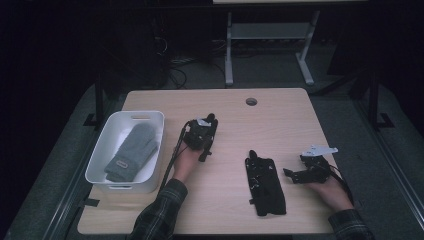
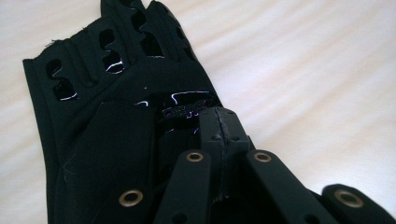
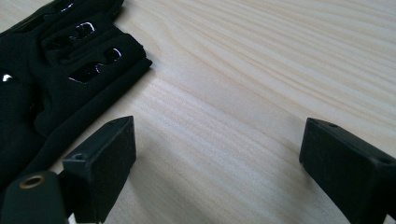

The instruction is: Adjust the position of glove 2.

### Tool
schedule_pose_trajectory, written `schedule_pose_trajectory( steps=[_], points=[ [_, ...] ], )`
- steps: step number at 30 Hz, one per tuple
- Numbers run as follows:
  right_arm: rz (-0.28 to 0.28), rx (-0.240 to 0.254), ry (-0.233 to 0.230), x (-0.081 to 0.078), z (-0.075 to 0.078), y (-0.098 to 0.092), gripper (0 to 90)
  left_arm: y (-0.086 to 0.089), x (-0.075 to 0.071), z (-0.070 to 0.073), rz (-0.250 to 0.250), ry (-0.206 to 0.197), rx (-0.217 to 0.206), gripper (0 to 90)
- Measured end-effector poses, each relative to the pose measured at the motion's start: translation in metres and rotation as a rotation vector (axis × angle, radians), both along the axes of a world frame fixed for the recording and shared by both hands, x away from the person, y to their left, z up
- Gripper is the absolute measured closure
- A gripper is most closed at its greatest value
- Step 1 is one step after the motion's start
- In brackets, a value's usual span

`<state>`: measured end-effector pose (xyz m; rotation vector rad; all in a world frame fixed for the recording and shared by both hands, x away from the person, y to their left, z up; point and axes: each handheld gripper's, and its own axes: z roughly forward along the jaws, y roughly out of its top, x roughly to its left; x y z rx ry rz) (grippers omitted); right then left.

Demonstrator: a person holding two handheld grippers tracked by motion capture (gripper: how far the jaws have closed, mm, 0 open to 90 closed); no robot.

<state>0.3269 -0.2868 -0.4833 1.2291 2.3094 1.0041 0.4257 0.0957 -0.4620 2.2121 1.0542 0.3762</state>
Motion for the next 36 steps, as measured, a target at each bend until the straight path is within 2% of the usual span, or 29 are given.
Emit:
schedule_pose_trajectory(
  steps=[6,9,13,16,20,22,26,28,30,36],
  points=[
    [0.002,0.000,0.000,0.000,0.000,0.000,10.5,-0.016,-0.021,0.000,-0.068,0.028,-0.027,89.5],
    [0.007,-0.001,-0.001,0.000,0.000,0.000,10.5,-0.022,-0.029,-0.001,-0.084,0.034,-0.044,89.5],
    [0.010,-0.002,-0.002,0.000,0.000,0.000,10.5,-0.025,-0.033,0.001,-0.105,0.037,-0.055,89.4],
    [0.011,-0.001,-0.002,0.000,0.000,0.000,10.4,-0.019,-0.029,0.009,-0.096,0.017,-0.071,89.4],
    [0.008,0.001,0.002,0.000,0.000,0.000,10.4,-0.007,-0.015,0.015,-0.064,-0.005,-0.051,89.4],
    [0.009,0.000,0.002,0.000,0.000,0.000,10.4,-0.001,-0.007,0.014,-0.043,-0.012,-0.027,89.4],
    [0.010,0.000,0.002,0.000,0.000,0.000,10.5,0.008,0.002,0.006,-0.023,0.019,-0.005,89.4],
    [0.007,0.001,0.004,0.000,0.000,0.001,10.4,0.008,0.001,0.005,-0.023,0.014,-0.017,89.4],
    [0.007,0.002,0.007,-0.001,0.000,0.001,10.4,0.007,-0.002,0.005,-0.037,0.010,0.011,89.4],
    [0.007,0.004,0.008,-0.001,0.000,0.001,10.4,0.003,-0.014,0.008,-0.074,0.021,0.045,89.4]
  ],
)
